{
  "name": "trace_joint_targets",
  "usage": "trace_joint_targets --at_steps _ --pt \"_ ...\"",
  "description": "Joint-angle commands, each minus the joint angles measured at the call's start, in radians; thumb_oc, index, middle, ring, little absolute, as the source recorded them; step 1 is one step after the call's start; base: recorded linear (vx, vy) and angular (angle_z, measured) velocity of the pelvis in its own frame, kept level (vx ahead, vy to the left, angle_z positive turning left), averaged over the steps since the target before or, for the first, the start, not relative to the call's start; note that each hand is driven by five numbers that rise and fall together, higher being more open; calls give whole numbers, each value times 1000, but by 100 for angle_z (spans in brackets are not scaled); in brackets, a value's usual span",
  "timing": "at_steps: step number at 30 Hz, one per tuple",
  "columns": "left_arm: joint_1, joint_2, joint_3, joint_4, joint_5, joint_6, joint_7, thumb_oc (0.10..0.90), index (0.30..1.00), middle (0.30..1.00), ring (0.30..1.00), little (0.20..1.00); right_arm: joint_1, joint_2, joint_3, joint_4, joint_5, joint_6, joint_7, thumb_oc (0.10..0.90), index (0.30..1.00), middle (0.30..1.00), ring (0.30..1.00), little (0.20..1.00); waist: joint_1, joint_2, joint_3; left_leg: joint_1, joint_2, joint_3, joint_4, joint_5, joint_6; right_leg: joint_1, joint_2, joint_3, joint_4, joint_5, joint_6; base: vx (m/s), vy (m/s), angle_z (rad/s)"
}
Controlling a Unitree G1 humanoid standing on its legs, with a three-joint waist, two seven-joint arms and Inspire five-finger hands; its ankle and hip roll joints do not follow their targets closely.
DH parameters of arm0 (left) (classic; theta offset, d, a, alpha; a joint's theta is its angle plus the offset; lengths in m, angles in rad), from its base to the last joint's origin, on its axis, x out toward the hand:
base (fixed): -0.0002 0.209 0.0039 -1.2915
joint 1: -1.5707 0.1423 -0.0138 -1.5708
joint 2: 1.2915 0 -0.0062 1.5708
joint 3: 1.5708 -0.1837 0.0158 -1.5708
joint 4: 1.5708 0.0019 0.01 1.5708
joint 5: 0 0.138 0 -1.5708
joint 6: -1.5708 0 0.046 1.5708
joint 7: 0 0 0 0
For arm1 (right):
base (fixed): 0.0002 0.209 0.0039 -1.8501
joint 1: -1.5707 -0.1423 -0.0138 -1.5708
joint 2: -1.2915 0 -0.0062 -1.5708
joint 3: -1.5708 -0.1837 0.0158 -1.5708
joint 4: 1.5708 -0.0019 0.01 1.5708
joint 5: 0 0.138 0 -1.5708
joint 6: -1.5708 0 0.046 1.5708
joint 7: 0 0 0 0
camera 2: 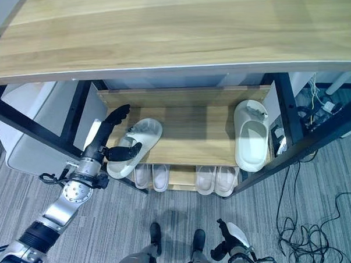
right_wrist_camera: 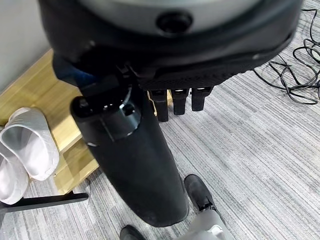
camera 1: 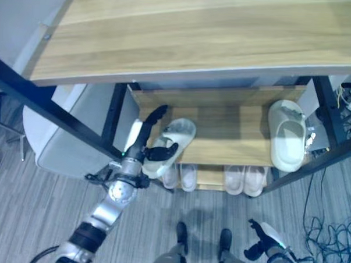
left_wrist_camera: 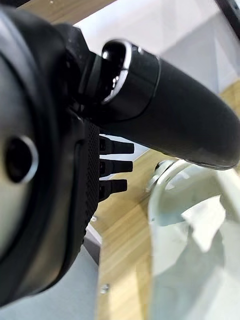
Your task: Arrange the slippers neatly on the shoe rack.
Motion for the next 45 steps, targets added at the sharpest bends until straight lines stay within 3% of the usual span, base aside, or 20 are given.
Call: trace_joint_targets --at_steps 1,12,20,22,23,24,37,45 --pt "-158 79 48 -22 80 -69 9 800 900 900 900 900 6 -40 25 -86 28 -38 3 800 900 900 900 900 5 -50 -41 28 33 -10 -9 -47 -80 -20 -100 -12 -1 -17 98 0 0 0" --pt "-208 156 31 37 151 -55 -7 800 900 900 900 900 5 -37 33 -66 30 -42 17 800 900 900 900 900 0 -57 -38 27 34 -9 -9 -48 -79 -21 -100 -15 -1 -16 99 0 0 0" --pt "-220 98 2 121 163 -37 -9 800 900 900 900 900 3 -35 29 -82 37 -40 17 800 900 900 900 900 -10 -67 -32 22 36 -9 -9 -50 -77 -28 -100 -9 -1 -15 99 0 0 0" --pt "-224 51 -15 181 136 -29 -18 800 900 900 900 900 2 -34 29 -81 39 -38 16 800 900 900 900 900 -15 -72 -30 20 37 -6 -9 -51 -75 -32 -98 -5 -1 -13 98 0 0 0" --pt "-224 41 -18 189 123 -28 -26 660 691 691 691 691 2 -33 29 -78 40 -36 17 800 900 900 900 900 -17 -72 -30 20 38 -4 -9 -51 -74 -33 -98 -4 -1 -12 98 0 0 0" --pt "-229 31 -24 200 107 -29 -29 400 300 300 300 300 2 -33 28 -77 42 -36 17 800 900 900 900 900 -18 -73 -30 19 37 -3 -9 -51 -74 -35 -97 -2 -1 -12 98 0 0 0" --pt "-219 -49 -2 172 4 -33 13 400 300 300 300 300 17 -20 19 -66 51 -22 9 800 900 900 900 900 -23 -78 -29 26 46 6 -9 -49 -75 -35 -91 3 -1 -16 93 -1 -7 -2" --pt "-175 -168 16 129 -83 -44 56 400 300 300 300 300 15 -10 4 -75 51 -14 -15 800 900 900 900 900 -28 -69 -18 41 50 18 -9 -48 -74 -29 -85 15 -1 -24 87 -1 -10 -5"
